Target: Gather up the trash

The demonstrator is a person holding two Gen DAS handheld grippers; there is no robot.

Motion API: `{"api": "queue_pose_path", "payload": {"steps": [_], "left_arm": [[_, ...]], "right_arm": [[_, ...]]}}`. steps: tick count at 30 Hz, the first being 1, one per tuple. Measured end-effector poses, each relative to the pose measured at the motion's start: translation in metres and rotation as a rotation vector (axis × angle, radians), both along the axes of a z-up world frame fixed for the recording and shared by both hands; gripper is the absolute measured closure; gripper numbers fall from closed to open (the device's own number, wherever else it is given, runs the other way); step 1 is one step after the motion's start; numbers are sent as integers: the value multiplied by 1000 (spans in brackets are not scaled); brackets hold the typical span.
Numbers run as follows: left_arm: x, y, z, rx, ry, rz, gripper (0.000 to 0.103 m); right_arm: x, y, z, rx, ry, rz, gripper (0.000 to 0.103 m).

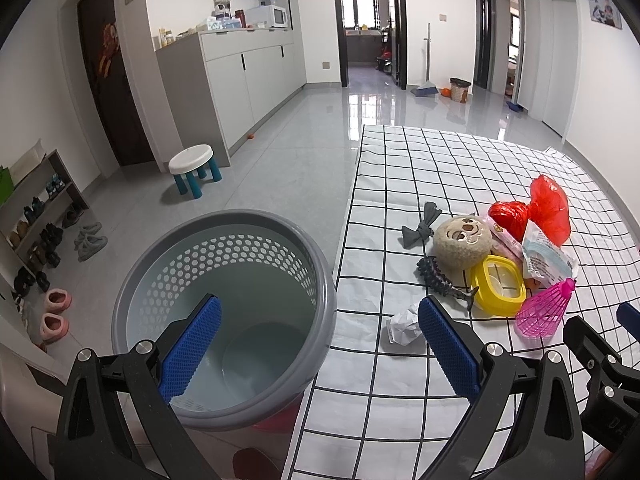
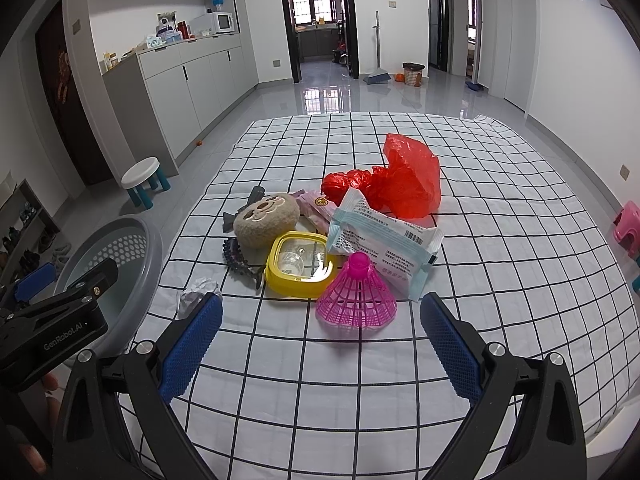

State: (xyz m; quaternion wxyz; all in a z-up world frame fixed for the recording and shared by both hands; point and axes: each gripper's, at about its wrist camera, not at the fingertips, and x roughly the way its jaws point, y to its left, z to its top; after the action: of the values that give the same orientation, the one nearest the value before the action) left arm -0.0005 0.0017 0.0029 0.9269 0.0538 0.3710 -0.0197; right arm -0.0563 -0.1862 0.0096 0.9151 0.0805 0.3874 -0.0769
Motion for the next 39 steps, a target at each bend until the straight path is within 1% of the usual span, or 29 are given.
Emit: {"api": "queue_pose_path", "payload": {"steps": [13, 19, 22, 25, 28, 31, 33, 39], "left_arm": [[1, 1, -1, -21, 9, -1, 6], [1, -2, -2, -17, -4, -8, 6], [2, -4, -4, -12, -5, -12, 6], [4, -5, -6, -35, 7, -27, 6], [6, -9, -9, -52, 14, -45, 6], [8, -16, -14, -60, 23, -62, 6], [10, -20, -16, -60, 27, -70, 6], [15, -29, -27, -21, 44, -78, 6]], "right_arm": [[0, 0, -1, 7, -2, 6, 8], [0, -4, -4, 34, -4, 23, 8], [1, -7, -8, 32, 6, 29, 8], [1, -14, -13, 36, 19, 27, 8], [4, -22, -21, 37, 51, 16, 8], [7, -32, -31, 66, 86, 5, 8], [10, -39, -36, 92, 98, -3, 8], [21, -43, -48, 64, 128, -6, 9]]}}
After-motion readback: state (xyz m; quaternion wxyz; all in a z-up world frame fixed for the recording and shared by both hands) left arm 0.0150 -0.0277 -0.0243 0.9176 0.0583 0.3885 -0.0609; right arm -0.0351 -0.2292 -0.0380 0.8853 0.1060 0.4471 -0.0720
